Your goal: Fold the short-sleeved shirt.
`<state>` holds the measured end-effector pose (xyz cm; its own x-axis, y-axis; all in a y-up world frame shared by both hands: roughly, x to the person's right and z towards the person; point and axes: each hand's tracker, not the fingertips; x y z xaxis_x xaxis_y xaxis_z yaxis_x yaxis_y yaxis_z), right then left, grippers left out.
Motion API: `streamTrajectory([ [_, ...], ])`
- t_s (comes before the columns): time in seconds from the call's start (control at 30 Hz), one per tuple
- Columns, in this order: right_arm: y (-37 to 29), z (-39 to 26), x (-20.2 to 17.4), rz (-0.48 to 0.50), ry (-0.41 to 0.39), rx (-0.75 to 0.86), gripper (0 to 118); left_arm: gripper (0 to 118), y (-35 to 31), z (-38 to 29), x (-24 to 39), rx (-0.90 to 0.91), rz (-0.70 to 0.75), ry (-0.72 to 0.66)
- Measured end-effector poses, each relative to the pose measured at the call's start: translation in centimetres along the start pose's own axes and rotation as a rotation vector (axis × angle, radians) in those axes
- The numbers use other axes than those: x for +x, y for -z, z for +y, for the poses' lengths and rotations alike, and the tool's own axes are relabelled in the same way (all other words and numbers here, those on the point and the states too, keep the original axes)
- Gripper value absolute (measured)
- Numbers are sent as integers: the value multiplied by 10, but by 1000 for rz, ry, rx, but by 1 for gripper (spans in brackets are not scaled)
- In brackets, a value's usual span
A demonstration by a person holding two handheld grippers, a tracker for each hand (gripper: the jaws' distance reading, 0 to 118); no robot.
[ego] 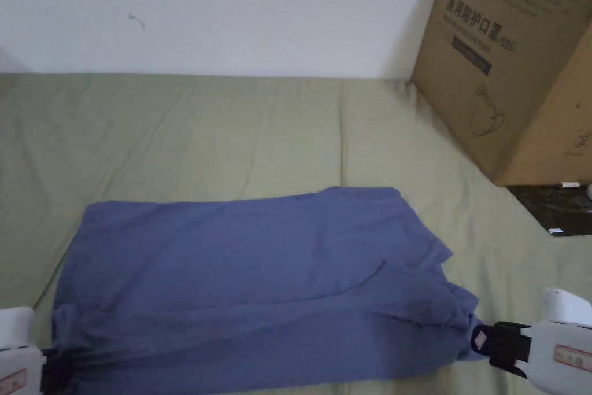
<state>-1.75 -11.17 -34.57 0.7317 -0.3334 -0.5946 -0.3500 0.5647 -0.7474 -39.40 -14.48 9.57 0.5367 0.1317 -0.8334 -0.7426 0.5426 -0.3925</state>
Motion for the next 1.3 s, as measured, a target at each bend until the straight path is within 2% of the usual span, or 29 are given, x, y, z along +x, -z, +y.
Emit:
streamTrajectory([
  [0.03, 8, 7, 6, -34, -4, -11, 40, 10, -1, 3, -3, 4, 7, -8],
  [0.07, 17, 14, 13, -38, -7, -25, 81, 10, -3, 5, -7, 14, -6, -24],
  [0.1, 26, 19, 20, -42, -7, -42, 114, 10, 0, 2, -9, 17, -17, -33],
  [0.13, 39, 24, 26, -55, -8, -101, 117, 10, 1, 3, -11, 15, -16, -34],
  [0.3, 88, 37, 37, -105, 12, -239, 117, 10, 2, 6, -14, -5, -15, -51],
  [0.37, 104, 37, 33, -100, -17, -304, 111, 10, 2, 4, -11, -20, -20, -82],
  [0.43, 98, 31, 11, -152, -93, -301, 85, 10, 4, 3, -10, -29, -22, -92],
  [0.47, 97, 30, 3, -208, -158, -296, 80, 10, 4, 2, -10, -31, -24, -92],
  [0.53, 102, 26, 8, -174, -210, -268, 62, 10, 3, 3, -10, -30, -27, -91],
  [0.57, 99, 25, 6, -176, -216, -258, 51, 10, 1, 3, -9, -27, -29, -90],
  [0.6, 95, 25, 4, -182, -223, -250, 15, 10, -1, 3, -9, -23, -34, -92],
  [0.63, 92, 24, 4, -178, -232, -245, 5, 10, -5, 3, -7, -18, -38, -97],
  [0.67, 86, 23, 9, -73, -198, -248, 5, 10, -7, 2, -6, -13, -46, -104],
  [0.7, 82, 22, 9, -84, -176, -234, 5, 10, -9, 2, -4, -11, -45, -104],
  [0.77, 77, 21, 8, -120, -188, -235, 5, 9, -12, 3, -5, -4, -46, -92],
  [1.03, 3, 9, 27, -61, -142, -185, 5, 9, -50, -3, -21, 7, -79, -67],
  [1.07, -22, -2, 10, -62, -134, -183, 5, 9, -53, -7, -27, 1, -88, -65],
  [1.1, -32, -9, 11, -57, -132, -189, 5, 9, -58, -14, -29, -17, -96, -61],
  [1.3, -44, -54, 45, -37, -69, -261, 5, 9, -70, -58, -28, -153, -120, -51],
])
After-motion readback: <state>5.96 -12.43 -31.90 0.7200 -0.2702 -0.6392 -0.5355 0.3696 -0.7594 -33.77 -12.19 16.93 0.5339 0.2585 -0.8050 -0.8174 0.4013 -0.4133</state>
